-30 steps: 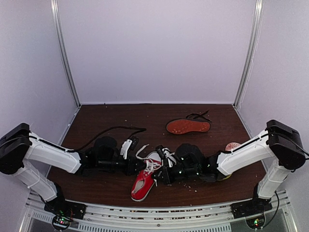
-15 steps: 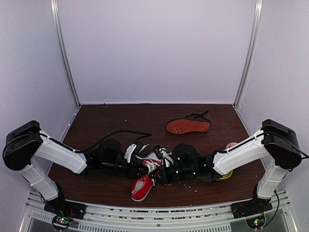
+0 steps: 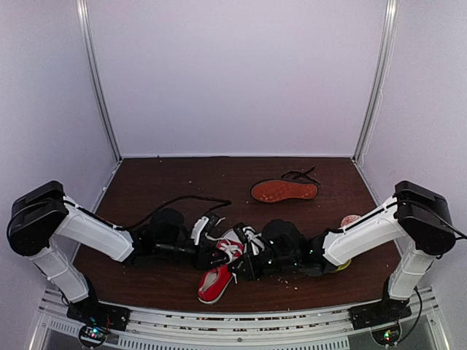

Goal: Tie the shoes
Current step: Pick up the crossed shoelace from the shoe.

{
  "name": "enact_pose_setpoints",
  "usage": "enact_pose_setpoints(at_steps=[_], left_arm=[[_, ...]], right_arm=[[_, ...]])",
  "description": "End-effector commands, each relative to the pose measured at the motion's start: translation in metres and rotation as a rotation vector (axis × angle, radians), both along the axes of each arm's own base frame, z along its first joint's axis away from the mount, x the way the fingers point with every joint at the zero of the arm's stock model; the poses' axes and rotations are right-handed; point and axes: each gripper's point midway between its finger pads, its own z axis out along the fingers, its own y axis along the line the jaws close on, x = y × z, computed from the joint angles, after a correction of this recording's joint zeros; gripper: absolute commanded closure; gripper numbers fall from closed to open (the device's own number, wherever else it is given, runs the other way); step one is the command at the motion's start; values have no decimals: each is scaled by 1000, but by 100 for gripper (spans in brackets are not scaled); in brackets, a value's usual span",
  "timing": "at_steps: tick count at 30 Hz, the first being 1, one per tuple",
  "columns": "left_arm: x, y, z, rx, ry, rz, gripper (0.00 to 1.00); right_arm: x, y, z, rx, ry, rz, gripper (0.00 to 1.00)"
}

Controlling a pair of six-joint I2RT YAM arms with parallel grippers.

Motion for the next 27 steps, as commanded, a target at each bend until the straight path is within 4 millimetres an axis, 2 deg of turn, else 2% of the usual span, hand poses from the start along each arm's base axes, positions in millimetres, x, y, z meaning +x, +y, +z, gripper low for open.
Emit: enact_pose_setpoints(at_steps=[1, 4, 12, 18, 27], left_arm=[[-2, -16, 32, -117, -64, -72, 61], [-5, -17, 34, -125, -60, -89, 61], [-6, -18, 22, -83, -28, -102, 62], [1, -17, 14, -30, -26, -70, 66], [8, -5, 19, -17, -59, 2, 69]], right_arm=[[3, -3, 2, 12, -21, -10, 100], [2, -3, 3, 14, -23, -9, 100], [1, -2, 10, 32, -40, 6, 100], [1, -3, 13, 37, -54, 14, 100], [1, -5, 13, 35, -61, 7, 100]])
